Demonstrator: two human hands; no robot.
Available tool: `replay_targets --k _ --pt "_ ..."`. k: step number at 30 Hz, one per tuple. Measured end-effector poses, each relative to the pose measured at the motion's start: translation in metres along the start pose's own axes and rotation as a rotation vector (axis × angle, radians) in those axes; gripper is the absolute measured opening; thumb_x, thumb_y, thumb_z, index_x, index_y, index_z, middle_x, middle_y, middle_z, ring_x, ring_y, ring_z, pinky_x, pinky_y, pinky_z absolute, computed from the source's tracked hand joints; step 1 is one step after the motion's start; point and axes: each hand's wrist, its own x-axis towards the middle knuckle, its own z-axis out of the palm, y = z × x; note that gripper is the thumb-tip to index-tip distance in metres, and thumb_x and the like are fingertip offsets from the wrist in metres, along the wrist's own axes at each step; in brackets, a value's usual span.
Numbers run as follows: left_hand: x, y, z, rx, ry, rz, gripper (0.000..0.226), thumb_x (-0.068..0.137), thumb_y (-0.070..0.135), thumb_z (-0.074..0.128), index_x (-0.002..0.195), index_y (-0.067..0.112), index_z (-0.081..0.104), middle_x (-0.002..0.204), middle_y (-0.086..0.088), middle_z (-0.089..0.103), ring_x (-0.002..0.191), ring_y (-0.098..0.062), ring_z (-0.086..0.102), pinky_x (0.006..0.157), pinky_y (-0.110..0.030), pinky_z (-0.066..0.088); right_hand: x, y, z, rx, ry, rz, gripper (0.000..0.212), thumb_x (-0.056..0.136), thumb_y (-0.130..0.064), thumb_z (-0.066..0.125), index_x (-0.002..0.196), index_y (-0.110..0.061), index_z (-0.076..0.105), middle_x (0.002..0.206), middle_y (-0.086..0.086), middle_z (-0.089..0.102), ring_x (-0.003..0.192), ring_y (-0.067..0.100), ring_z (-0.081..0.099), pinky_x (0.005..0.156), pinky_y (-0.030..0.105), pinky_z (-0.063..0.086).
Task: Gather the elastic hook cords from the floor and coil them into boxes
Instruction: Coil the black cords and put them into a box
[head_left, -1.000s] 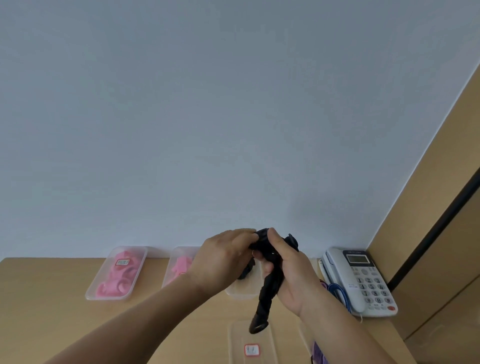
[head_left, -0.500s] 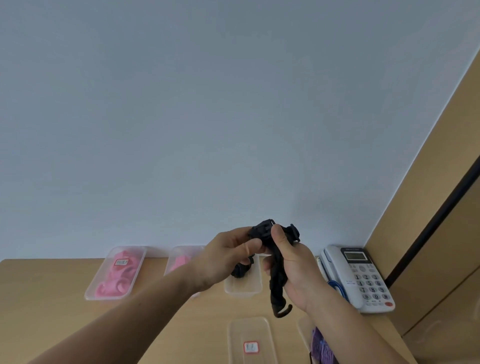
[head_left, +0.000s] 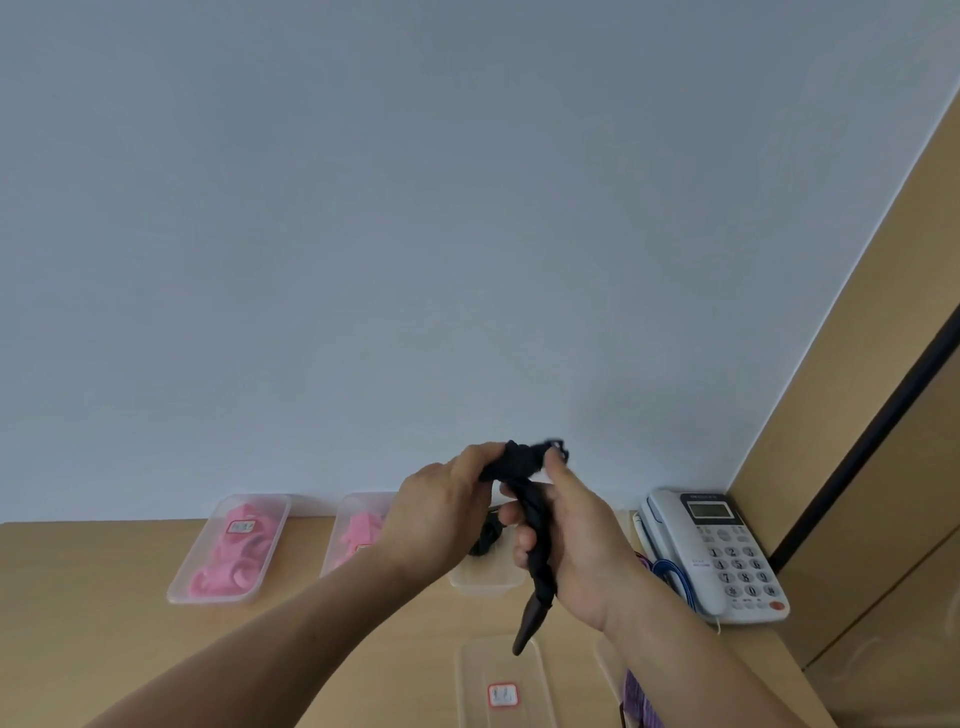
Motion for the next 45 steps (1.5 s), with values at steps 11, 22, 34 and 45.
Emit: replay_targets --k 11,22,34,45 --pt "-0.001 -0.020 -0.010 -0.888 -0.392 -0.339 0.063 0.084 0.019 0.058 0.141 0.038 0.039 0.125 0.006 0.067 0.108 -0.019 0.068 0.085 -0.033 0.054 0.004 0.001 -0.007 -0.118 0.037 -0.194 0.047 0.084 -0.046 0.065 0.097 -0.002 0.071 0.066 0.006 0.054 0.051 0.014 0.039 0.055 0.026 0.034" --pt "0.003 -0.011 -0.014 -0.854 -0.351 -0.402 0.041 0.084 0.041 0.072 0.115 0.019 0.059 0.093 -0.007 0.071 0.092 -0.030 0.069 0.089 -0.058 0.052 0.000 0.004 -0.004 -0.457 0.076 -0.245 0.039 0.089 -0.050 0.062 0.083 -0.012 0.069 0.070 0.006 0.068 0.055 0.017 0.052 0.053 0.027 0.039" --pt "0.003 -0.010 -0.011 0.122 -0.058 0.452 0.041 0.090 0.006 0.047 0.129 0.017 0.042 0.128 -0.006 0.065 0.069 -0.031 0.066 0.054 -0.037 0.055 -0.002 0.000 -0.006 -0.325 0.091 -0.176 0.060 0.071 -0.068 0.064 0.081 -0.009 0.066 0.059 0.002 0.048 0.047 0.015 0.035 0.050 0.028 0.029" --pt "0.018 0.004 -0.031 -0.909 -0.668 -0.482 0.033 0.094 0.029 0.050 0.121 0.013 0.062 0.105 -0.008 0.070 0.093 -0.021 0.067 0.080 -0.038 0.051 -0.003 -0.008 -0.017 -0.525 0.015 -0.307 0.026 0.074 -0.043 0.067 0.062 -0.022 0.059 0.064 0.002 0.056 0.056 0.014 0.044 0.053 0.024 0.036"
